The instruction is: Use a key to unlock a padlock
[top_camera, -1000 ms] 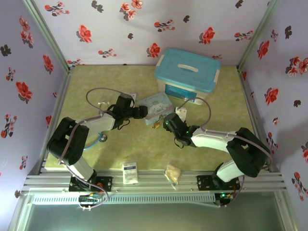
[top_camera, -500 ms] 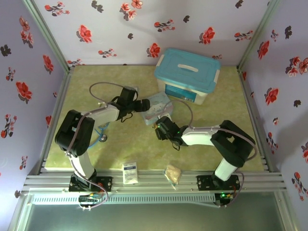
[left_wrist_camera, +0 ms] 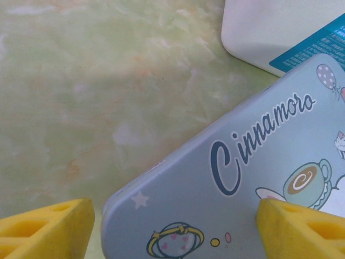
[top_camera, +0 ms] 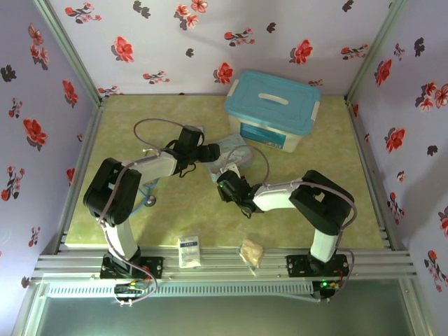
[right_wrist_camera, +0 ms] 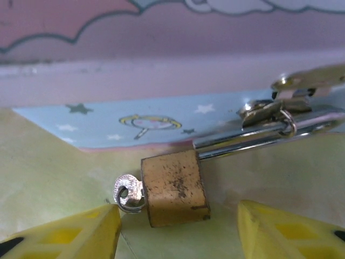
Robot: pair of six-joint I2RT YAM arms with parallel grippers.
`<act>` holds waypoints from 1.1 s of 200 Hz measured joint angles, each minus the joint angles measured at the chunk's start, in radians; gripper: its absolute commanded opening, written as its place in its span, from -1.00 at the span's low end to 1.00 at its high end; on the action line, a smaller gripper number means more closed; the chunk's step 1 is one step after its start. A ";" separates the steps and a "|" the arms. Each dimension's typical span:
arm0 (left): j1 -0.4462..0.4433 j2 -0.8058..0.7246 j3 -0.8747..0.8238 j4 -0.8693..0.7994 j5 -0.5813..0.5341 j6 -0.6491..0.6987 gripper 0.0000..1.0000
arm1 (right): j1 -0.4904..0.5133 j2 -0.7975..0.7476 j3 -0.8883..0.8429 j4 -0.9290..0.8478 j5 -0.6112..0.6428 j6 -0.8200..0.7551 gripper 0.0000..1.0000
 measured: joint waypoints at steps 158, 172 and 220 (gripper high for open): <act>0.000 0.019 -0.018 0.090 -0.002 0.034 0.53 | -0.151 -0.101 -0.130 0.029 0.056 0.121 -0.18; 0.000 0.019 -0.018 0.090 -0.002 0.035 0.55 | -0.168 -0.134 -0.159 0.021 0.030 0.119 -0.11; 0.009 0.019 0.017 0.027 0.008 0.042 0.64 | -0.187 -0.314 -0.174 -0.109 -0.013 0.214 0.19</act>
